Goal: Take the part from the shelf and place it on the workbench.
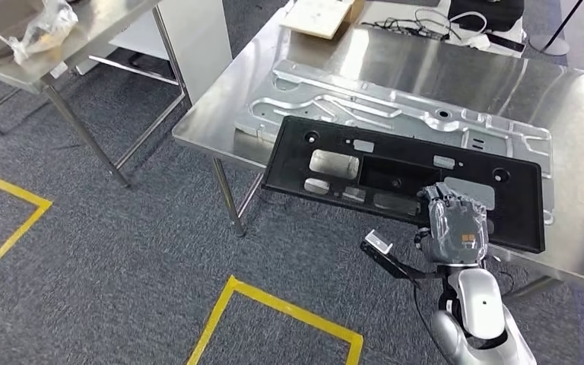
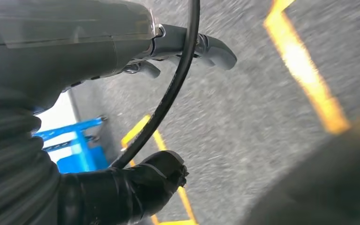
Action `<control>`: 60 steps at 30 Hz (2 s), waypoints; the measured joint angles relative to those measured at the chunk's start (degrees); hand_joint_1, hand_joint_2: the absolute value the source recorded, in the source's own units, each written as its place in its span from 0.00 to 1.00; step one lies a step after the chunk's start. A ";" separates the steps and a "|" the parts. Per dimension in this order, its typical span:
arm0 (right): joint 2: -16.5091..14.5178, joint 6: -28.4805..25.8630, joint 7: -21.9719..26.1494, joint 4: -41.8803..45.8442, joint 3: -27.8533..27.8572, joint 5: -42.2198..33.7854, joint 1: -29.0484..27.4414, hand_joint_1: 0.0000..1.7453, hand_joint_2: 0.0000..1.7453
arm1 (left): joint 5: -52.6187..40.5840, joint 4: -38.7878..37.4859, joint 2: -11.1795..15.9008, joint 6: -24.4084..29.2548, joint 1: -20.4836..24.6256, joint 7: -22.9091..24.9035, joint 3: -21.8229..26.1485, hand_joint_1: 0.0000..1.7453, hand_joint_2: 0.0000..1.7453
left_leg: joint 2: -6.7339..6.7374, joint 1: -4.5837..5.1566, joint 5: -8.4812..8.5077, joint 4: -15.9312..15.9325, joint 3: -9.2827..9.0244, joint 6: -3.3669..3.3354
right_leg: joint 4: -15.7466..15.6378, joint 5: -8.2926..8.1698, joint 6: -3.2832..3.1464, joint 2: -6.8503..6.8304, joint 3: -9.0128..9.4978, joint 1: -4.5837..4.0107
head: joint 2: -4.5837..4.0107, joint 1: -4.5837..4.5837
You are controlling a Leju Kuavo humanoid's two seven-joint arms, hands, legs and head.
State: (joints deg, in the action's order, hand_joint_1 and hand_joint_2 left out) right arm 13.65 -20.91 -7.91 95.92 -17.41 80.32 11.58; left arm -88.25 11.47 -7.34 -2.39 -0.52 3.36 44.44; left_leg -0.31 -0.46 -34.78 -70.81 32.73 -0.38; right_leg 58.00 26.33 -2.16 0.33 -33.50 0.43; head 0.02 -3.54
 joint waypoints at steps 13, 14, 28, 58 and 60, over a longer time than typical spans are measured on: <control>-0.73 -0.26 0.08 -2.43 1.44 -0.60 0.28 1.00 1.00 | -0.49 0.00 -0.03 -0.32 0.17 -0.17 0.10 0.00 1.00 | 0.06 0.30 9.30 12.96 0.98 -2.60 | 5.84 5.10 3.20 0.27 4.60 0.17 | 0.00 -0.10; -0.78 -0.29 0.08 -2.59 1.64 -0.64 0.32 1.00 1.00 | -0.55 0.00 -0.03 -0.32 0.10 -0.08 0.11 0.00 1.00 | 0.06 0.28 8.89 13.43 0.09 -2.87 | 9.35 5.63 3.37 0.14 2.14 0.26 | 0.00 -0.14; -0.87 -1.22 0.08 -5.28 5.60 -2.79 -0.42 1.00 1.00 | -0.86 0.02 -0.21 -0.25 0.16 0.00 0.23 0.00 1.00 | -0.23 0.75 1.97 9.78 -8.53 -1.02 | 0.15 -1.63 -0.07 -0.09 -1.01 -0.59 | 0.01 -0.18; -1.52 -0.73 0.88 -10.22 11.89 -5.77 -3.98 1.00 1.00 | 0.82 0.00 -0.30 -0.38 0.04 -0.82 2.74 0.00 1.00 | -0.40 0.79 1.97 10.71 -7.65 -0.84 | 0.90 -2.73 -0.27 0.32 -2.87 -0.81 | 0.00 0.46; -1.70 -0.26 0.64 -11.91 12.96 -6.35 -4.07 1.00 1.00 | 0.97 0.00 -0.25 -0.50 0.19 -0.78 3.33 0.00 1.00 | -0.23 0.59 0.32 5.25 -4.27 -0.30 | 0.10 -2.40 -0.56 0.32 -1.79 -0.54 | 0.00 0.54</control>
State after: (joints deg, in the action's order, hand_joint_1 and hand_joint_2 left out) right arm 11.94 -21.17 -7.27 84.01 -4.45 73.97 7.51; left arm -87.28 11.47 -7.60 -2.90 -0.33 2.59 47.77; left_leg -0.54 0.13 -34.46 -65.56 28.46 -0.68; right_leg 58.10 23.94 -2.72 0.65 -35.29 -0.11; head 0.02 -3.00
